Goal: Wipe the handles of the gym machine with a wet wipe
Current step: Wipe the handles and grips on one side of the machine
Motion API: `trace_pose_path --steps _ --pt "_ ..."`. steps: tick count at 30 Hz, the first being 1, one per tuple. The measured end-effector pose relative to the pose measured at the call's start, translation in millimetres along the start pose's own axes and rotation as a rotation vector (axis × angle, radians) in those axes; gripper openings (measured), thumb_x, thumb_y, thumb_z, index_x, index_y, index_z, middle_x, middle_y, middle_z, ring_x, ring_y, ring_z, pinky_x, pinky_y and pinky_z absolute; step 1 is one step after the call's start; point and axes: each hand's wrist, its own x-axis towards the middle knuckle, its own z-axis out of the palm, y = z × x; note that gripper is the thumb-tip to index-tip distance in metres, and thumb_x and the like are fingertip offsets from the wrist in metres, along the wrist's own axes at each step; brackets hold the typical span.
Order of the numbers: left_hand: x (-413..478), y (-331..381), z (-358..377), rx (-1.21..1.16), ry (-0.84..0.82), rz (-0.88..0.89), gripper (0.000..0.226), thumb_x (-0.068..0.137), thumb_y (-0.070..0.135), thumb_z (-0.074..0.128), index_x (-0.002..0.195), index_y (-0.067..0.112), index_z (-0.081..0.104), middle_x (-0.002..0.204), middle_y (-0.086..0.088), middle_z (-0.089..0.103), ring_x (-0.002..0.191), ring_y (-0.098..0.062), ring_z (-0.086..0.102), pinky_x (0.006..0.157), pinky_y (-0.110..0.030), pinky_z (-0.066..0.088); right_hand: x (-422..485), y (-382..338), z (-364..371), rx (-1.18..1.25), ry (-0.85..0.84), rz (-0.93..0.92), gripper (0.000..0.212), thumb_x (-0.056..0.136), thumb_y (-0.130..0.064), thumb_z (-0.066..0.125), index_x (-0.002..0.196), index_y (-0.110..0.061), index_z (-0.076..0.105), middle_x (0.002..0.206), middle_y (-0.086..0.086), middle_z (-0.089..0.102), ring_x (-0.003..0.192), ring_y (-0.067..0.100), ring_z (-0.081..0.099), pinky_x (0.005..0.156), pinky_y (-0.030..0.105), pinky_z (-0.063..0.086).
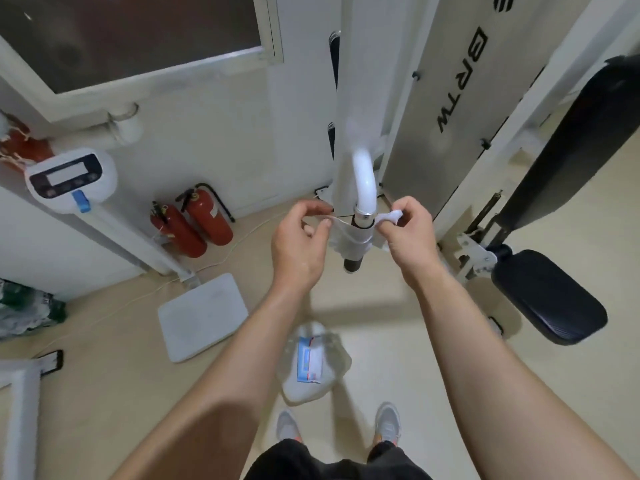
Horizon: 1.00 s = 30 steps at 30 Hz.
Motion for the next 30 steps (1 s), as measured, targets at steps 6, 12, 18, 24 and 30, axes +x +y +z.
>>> trace_pose_path --steps 6,12,18,24,30 --pt "3 2 26 -0.171 -0.038 -0.105 0.032 0.087 0.003 0.067 0.084 0.034 0.061 0.085 0.018 0.068 0.070 0.005 0.060 0.070 -0.014 0.048 -11 -1 25 0.104 0.241 0.187 0.019 0.088 -0.008 0.066 0.100 -0.015 0.052 0.081 0.002 0.056 0.061 0.010 0.053 0.063 0.027 0.047" --pt "4 -4 33 -0.291 0.022 -0.212 0.028 0.086 0.005 0.071 0.089 0.030 0.061 0.092 0.007 0.069 0.071 0.004 0.064 0.074 -0.030 0.056 -42 -5 15 0.341 -0.041 0.051 0.043 0.075 0.007 0.044 0.106 -0.008 0.071 0.096 0.007 0.074 0.086 0.015 0.067 0.077 0.028 0.053" --pt "-6 -8 26 -0.662 -0.009 -0.406 0.032 0.086 -0.013 0.048 0.101 0.014 0.055 0.108 -0.010 0.061 0.076 -0.014 0.070 0.067 -0.025 0.056 -43 -4 30 0.147 -0.105 -0.082 0.027 0.083 0.002 0.071 0.105 0.000 0.057 0.086 0.020 0.066 0.072 0.030 0.059 0.052 0.052 0.049" --pt "13 37 9 -0.201 -0.027 -0.113 0.028 0.077 0.046 0.060 0.075 0.018 0.069 0.071 0.011 0.067 0.070 -0.007 0.061 0.068 -0.020 0.046 -25 -16 36 0.090 -0.222 -0.031 0.019 0.090 -0.012 0.071 0.078 -0.006 0.058 0.069 0.011 0.052 0.061 0.021 0.047 0.052 0.044 0.040" --pt "43 73 4 0.075 -0.327 -0.208 0.064 0.076 0.054 0.077 0.072 -0.005 0.052 0.058 -0.002 0.028 0.057 -0.017 0.030 0.053 -0.027 0.026 -14 3 44 0.097 -0.231 0.024 0.030 0.085 -0.012 0.069 0.073 0.011 0.053 0.063 0.016 0.057 0.058 0.020 0.052 0.056 0.029 0.042"
